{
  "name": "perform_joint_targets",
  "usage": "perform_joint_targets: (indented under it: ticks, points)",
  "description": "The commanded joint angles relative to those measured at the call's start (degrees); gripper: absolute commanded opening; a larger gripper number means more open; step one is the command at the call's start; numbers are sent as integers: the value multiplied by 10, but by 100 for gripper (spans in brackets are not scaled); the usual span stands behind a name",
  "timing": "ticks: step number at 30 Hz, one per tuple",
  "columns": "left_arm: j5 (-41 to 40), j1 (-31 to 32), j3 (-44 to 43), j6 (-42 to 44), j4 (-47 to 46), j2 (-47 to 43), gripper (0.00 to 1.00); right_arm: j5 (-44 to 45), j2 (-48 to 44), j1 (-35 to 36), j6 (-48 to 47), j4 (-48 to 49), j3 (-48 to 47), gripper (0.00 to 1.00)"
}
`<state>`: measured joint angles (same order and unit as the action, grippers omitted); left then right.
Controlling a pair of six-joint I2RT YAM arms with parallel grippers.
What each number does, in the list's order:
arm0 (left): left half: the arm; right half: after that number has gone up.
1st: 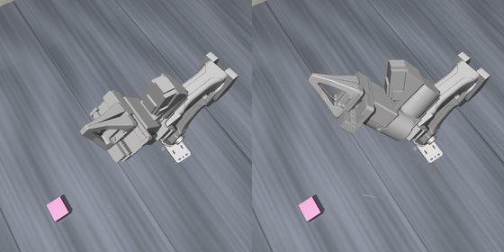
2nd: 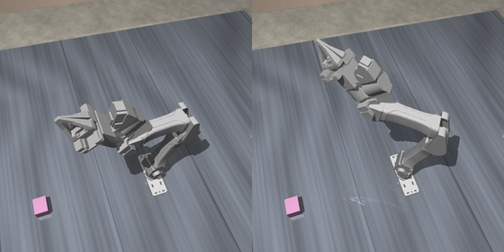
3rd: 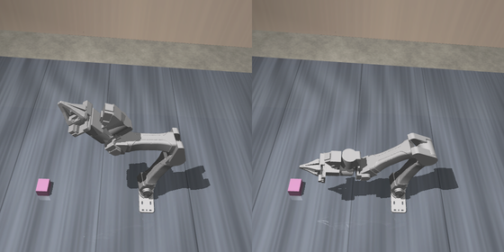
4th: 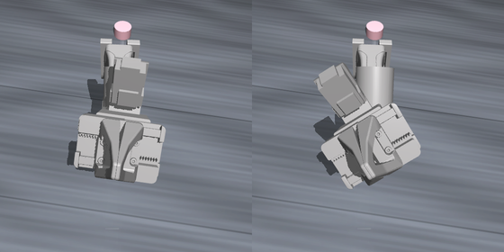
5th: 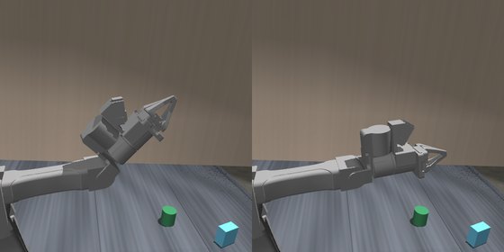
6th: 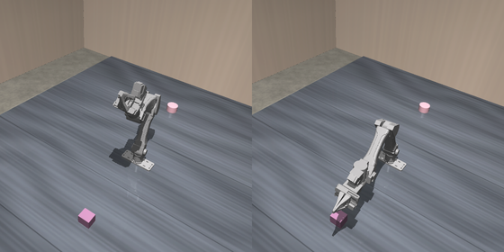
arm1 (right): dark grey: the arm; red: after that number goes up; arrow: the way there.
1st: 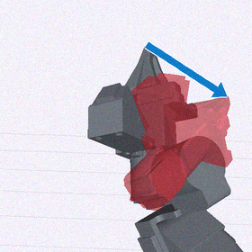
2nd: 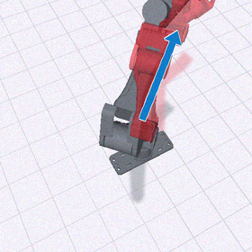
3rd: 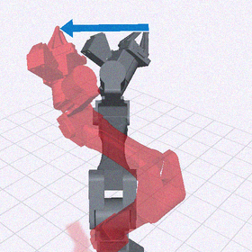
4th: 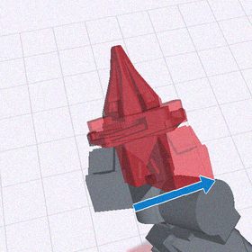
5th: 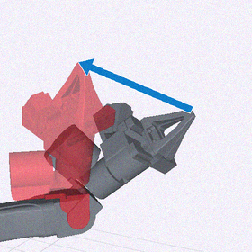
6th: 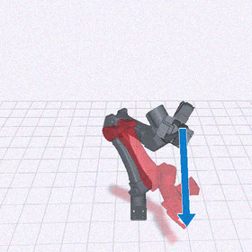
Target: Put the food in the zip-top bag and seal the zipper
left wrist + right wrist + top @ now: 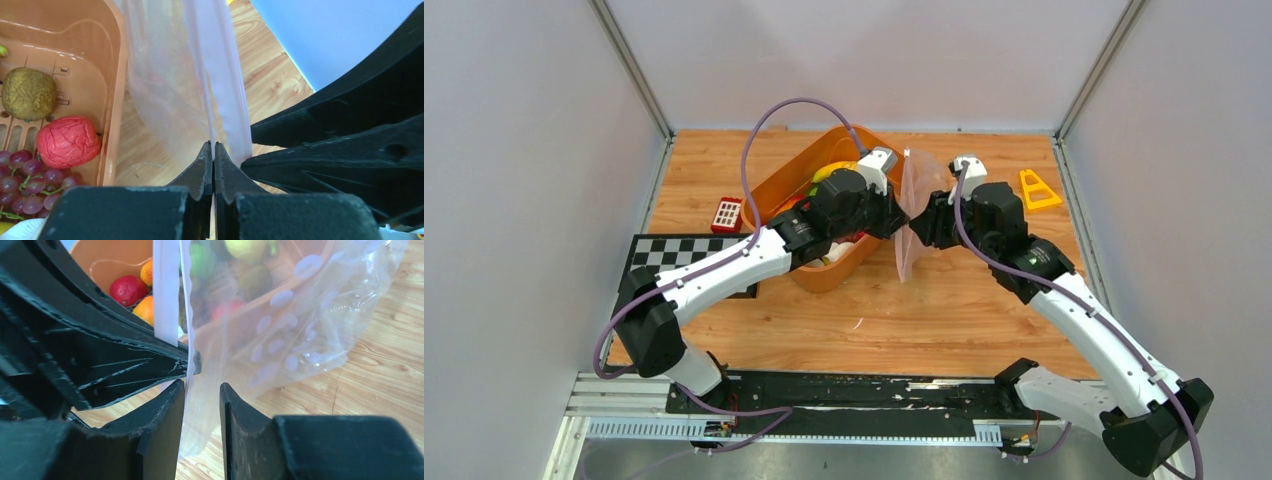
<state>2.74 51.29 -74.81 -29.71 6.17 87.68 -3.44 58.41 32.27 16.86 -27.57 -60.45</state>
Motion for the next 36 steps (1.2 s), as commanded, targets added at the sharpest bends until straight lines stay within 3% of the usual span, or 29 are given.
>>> perform_joint_targets:
  ticks: [1,5,11,14,16,19,24,32,36]
  points:
    - [5,0,-22,-15,-24,-18,0,29,6,14,1,37,7,31]
    - [1,-1,-22,-16,-17,-19,0,87,9,24,-9,27,4,25]
    - [-2,-1,-25,-21,-15,-19,0,101,-4,26,1,66,30,21]
    - [-13,-1,-28,-15,-3,-20,0,111,-6,28,-11,64,29,6]
    - [-33,-1,-37,1,25,-20,0,152,-9,28,-24,29,13,0]
    - [-82,-10,-48,26,73,-19,0,221,-32,28,-48,-33,-20,0]
    - [-77,-34,-60,33,106,-2,0,201,-58,28,-109,-163,-86,0]
    - [17,-34,-151,32,115,92,0,261,-4,28,-52,-459,-248,0]
    - [89,-33,-170,23,88,131,0,227,-1,28,-53,-446,-241,0]
